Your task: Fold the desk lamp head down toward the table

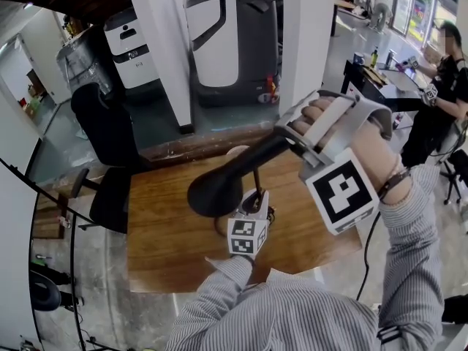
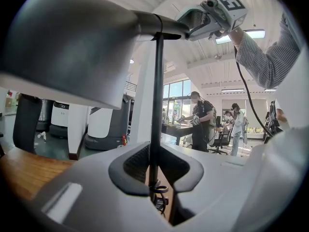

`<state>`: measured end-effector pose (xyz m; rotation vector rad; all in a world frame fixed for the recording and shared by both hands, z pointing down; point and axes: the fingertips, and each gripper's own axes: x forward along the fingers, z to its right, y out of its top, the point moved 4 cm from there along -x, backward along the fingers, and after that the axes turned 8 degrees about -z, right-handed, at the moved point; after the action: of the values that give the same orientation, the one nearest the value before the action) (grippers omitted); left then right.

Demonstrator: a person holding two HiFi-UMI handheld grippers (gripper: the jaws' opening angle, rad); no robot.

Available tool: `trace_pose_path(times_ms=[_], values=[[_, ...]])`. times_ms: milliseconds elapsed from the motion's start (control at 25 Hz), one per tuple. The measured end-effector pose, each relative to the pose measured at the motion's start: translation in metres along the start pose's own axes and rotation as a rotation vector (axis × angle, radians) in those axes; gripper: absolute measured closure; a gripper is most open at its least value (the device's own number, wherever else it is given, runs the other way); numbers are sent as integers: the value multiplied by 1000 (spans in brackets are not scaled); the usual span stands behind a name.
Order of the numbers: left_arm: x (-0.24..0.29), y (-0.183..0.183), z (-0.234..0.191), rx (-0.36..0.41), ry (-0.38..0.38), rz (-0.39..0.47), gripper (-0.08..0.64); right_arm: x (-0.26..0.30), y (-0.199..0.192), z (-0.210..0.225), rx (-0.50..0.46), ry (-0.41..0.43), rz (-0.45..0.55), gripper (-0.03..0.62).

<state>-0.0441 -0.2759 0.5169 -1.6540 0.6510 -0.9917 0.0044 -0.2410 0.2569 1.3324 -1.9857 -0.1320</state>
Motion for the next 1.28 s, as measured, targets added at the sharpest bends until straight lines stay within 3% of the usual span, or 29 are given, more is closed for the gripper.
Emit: trace_pose_path(times_ms=[440,640,760,920,1080,1280], values=[[-2,2,0,-6,9,-5,518,-1,-5,-9,18,-167,-40,399],[-9,-2,1,-7,12,-15,506,-3,-11,-17,131,-279,-37,399],[-15,-10,2,-24,12,-27,506,-6,-20,-20,316,-402,-20,399],[-26,-19,2,-44,13,-44,506,-6,-23,-38,697,-480,79,399],[-41,-20,3,-74,9,-41,508,6,-5,-68,1044,-426,229,399],[-63,-12,8,-94,-1,-22,538,25,39,-106,1288,-359,376,400]])
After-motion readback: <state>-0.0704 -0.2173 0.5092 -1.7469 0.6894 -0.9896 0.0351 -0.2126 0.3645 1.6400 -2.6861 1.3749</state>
